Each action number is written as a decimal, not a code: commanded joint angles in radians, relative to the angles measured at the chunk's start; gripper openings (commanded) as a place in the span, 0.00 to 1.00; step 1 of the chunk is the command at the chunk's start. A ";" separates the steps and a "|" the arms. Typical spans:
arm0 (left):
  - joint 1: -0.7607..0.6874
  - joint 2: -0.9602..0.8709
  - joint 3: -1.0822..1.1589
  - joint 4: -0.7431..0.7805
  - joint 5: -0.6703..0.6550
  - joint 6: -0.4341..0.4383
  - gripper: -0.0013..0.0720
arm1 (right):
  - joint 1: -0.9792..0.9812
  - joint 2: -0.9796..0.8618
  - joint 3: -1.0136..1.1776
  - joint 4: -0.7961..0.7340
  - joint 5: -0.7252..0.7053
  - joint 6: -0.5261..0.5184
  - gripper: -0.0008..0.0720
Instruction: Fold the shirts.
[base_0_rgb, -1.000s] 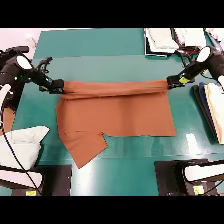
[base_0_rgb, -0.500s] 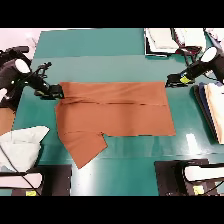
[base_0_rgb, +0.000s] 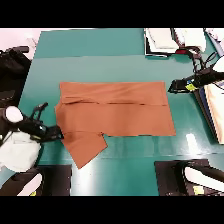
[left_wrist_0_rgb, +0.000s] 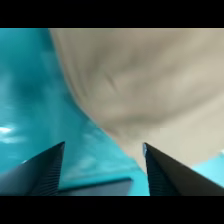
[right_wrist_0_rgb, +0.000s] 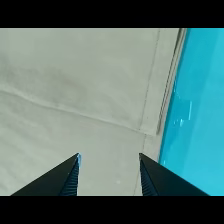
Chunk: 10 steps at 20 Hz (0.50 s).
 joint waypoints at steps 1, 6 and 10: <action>0.000 0.084 -0.160 -0.208 0.084 -0.011 0.80 | 0.001 0.032 -0.034 0.003 -0.011 0.001 0.61; 0.000 0.084 -0.220 -0.276 0.145 0.021 0.73 | 0.001 0.032 -0.034 0.003 0.015 0.001 0.61; 0.000 0.084 -0.238 -0.300 0.174 0.031 0.62 | 0.001 0.032 -0.034 0.003 0.030 0.001 0.61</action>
